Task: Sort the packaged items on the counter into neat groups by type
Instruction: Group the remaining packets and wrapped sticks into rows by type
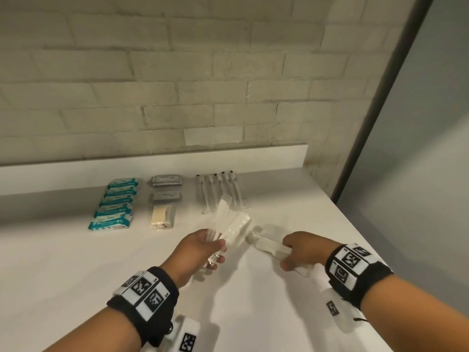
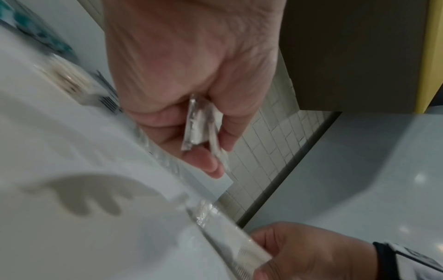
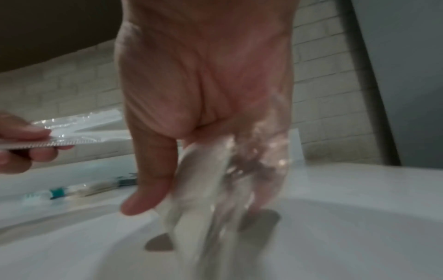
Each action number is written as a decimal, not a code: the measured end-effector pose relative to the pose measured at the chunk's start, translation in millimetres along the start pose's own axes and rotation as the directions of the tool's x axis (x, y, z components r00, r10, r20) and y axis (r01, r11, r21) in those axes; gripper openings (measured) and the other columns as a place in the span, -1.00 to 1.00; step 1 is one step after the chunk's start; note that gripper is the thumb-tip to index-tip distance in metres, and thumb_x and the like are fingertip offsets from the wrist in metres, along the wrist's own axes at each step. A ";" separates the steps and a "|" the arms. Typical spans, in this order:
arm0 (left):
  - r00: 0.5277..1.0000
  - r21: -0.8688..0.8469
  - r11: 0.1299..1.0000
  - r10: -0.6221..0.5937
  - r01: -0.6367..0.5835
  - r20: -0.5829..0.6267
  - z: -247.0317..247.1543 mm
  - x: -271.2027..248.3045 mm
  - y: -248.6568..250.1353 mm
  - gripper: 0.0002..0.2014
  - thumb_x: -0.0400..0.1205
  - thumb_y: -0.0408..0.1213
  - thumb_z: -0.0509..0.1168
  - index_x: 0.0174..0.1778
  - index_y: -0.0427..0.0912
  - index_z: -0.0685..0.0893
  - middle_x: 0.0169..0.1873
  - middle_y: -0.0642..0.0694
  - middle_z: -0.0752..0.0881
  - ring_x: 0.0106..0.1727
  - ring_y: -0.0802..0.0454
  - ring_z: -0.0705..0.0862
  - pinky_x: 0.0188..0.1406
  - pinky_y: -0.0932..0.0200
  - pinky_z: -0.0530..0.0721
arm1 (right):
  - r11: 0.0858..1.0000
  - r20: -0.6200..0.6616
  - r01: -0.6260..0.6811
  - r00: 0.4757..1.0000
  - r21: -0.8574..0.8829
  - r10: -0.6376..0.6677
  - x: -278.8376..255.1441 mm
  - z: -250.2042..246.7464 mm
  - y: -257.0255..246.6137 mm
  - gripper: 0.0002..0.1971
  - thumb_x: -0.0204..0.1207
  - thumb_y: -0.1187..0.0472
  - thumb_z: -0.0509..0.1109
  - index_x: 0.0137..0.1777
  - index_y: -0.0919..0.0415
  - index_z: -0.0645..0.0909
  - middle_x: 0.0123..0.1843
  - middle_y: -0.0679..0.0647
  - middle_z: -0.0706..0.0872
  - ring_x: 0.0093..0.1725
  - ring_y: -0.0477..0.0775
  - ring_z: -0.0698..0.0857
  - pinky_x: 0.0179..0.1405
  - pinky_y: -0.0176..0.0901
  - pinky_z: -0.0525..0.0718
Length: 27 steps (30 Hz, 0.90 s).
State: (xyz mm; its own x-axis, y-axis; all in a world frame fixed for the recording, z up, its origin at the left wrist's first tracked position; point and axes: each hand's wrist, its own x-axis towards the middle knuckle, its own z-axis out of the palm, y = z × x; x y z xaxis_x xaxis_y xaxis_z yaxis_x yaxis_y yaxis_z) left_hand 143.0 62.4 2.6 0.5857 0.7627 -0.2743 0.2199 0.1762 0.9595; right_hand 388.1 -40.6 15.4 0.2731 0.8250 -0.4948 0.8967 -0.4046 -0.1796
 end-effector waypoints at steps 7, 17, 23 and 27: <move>0.989 -0.017 0.998 0.059 -0.057 0.139 88.5 34.3 26.9 -0.91 0.55 -0.40 0.44 -0.06 -0.24 0.69 -0.34 -0.12 0.74 -0.35 -0.07 0.71 -0.44 0.16 0.58 | 0.818 -0.394 0.273 0.917 0.507 -0.061 -7.0 -44.9 53.4 -0.42 0.53 0.02 0.44 0.52 -0.14 0.33 0.30 -0.11 0.50 0.19 -0.07 0.55 -0.01 -0.31 0.54; 0.978 0.246 0.961 0.164 -0.128 -0.130 162.5 68.3 34.8 -0.90 0.74 -0.19 0.11 -0.01 -0.08 0.51 -0.18 -0.12 0.81 -0.28 -0.03 0.75 -0.28 0.02 0.71 | 0.988 -0.215 0.084 0.975 0.127 -0.055 12.2 -75.3 136.6 -0.98 0.53 0.14 0.41 -0.08 0.01 0.64 -0.16 -0.14 0.62 -0.15 -0.08 0.61 -0.32 -0.31 0.49; 0.948 0.517 0.823 0.311 -0.233 -0.067 167.3 95.4 46.3 -0.90 0.63 -0.23 0.34 -0.15 0.08 0.69 0.02 0.13 0.71 0.09 0.21 0.63 0.13 0.29 0.46 | 0.849 -0.090 -0.006 0.994 0.528 0.062 34.2 -71.2 137.5 -0.80 0.50 0.31 0.46 0.09 0.29 0.63 -0.32 0.15 0.71 -0.41 0.13 0.69 -0.29 -0.05 0.74; 0.963 0.674 0.719 0.265 -0.169 -0.041 149.4 120.9 45.6 -0.68 0.64 -0.45 0.21 0.04 0.01 0.79 0.38 0.09 0.61 0.42 0.17 0.52 0.48 0.33 0.32 | 0.876 -0.089 -0.025 0.993 0.482 0.078 57.9 -65.8 129.6 -0.69 0.50 0.19 0.44 0.23 0.08 0.56 -0.03 0.20 0.79 -0.11 0.18 0.76 0.07 0.06 0.75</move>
State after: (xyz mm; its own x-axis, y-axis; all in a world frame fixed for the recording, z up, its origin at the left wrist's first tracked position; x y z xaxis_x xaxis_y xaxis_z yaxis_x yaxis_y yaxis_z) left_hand 340.4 69.6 3.6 0.5905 0.8070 -0.0078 0.5851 -0.4214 0.6928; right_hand 543.1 -19.3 19.4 0.3718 0.8230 -0.4295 0.6103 -0.5654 -0.5548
